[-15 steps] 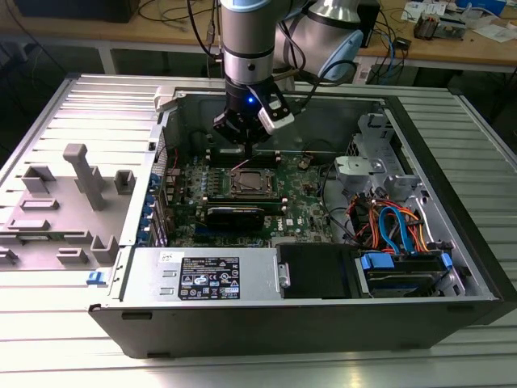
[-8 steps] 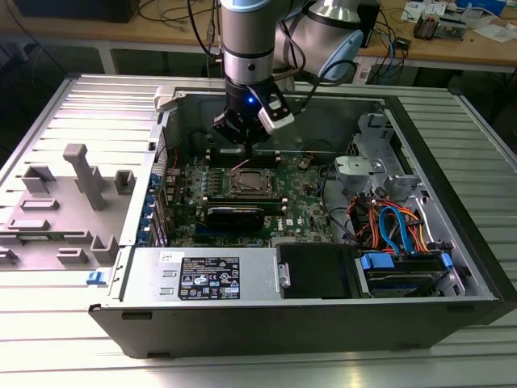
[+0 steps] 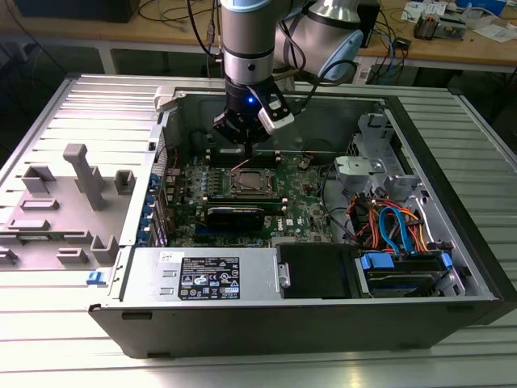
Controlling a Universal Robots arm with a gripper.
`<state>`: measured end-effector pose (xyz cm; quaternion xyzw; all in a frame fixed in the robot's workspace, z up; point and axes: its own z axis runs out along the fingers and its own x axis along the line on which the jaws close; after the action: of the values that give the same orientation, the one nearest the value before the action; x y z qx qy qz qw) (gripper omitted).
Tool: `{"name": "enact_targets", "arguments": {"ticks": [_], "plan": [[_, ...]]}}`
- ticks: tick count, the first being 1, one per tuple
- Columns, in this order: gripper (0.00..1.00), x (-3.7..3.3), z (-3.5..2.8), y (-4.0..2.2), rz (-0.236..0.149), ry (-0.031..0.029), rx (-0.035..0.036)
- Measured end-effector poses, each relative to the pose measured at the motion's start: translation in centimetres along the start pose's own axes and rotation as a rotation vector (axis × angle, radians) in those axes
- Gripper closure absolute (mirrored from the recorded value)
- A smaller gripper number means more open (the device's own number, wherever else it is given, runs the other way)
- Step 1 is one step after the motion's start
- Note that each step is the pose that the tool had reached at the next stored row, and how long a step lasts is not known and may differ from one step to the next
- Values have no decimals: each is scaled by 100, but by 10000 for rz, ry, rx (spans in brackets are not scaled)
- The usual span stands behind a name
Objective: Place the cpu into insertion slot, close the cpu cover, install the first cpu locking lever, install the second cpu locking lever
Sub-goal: 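Install the first cpu locking lever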
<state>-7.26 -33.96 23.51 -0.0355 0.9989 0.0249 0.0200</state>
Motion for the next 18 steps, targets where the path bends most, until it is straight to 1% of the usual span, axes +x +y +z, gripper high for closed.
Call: {"name": "enact_targets", "arguments": {"ticks": [6,18], "plan": [[89,-35,7,-3,2,0,-10],[89,-92,56,-9,0,-3,-13]]}}
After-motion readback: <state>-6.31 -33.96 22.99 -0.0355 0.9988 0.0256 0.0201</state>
